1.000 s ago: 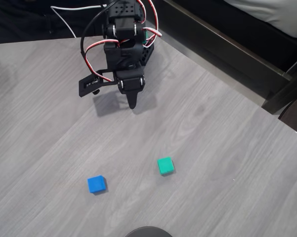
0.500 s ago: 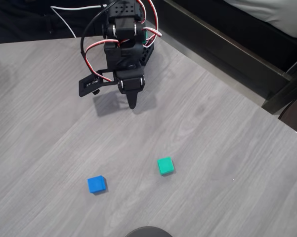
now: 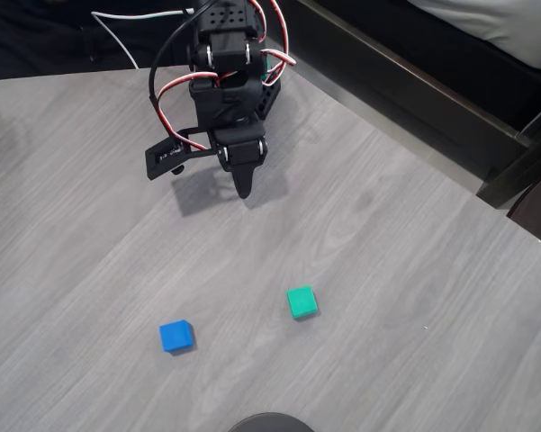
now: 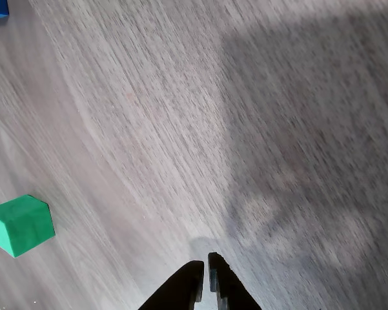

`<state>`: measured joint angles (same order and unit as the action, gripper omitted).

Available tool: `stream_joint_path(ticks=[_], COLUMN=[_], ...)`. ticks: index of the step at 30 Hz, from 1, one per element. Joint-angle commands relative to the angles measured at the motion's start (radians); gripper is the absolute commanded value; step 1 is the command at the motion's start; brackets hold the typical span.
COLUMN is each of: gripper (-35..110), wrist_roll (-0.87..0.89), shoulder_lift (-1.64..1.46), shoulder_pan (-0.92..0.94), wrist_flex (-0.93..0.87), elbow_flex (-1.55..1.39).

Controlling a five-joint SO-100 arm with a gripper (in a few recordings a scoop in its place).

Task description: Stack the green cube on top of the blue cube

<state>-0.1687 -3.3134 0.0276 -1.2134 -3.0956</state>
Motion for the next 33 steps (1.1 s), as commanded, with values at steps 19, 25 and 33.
stream_joint_path(ticks=[19, 25, 33], gripper=[0, 0, 17], wrist_roll=[-0.091, -0.440, -0.896], shoulder_lift=[1.080, 1.609, 1.822], shoulder_pan=[0.083, 0.029, -0.052], wrist_flex=[-0.055, -0.184, -0.181], elbow_flex=[1.063, 1.661, 1.809])
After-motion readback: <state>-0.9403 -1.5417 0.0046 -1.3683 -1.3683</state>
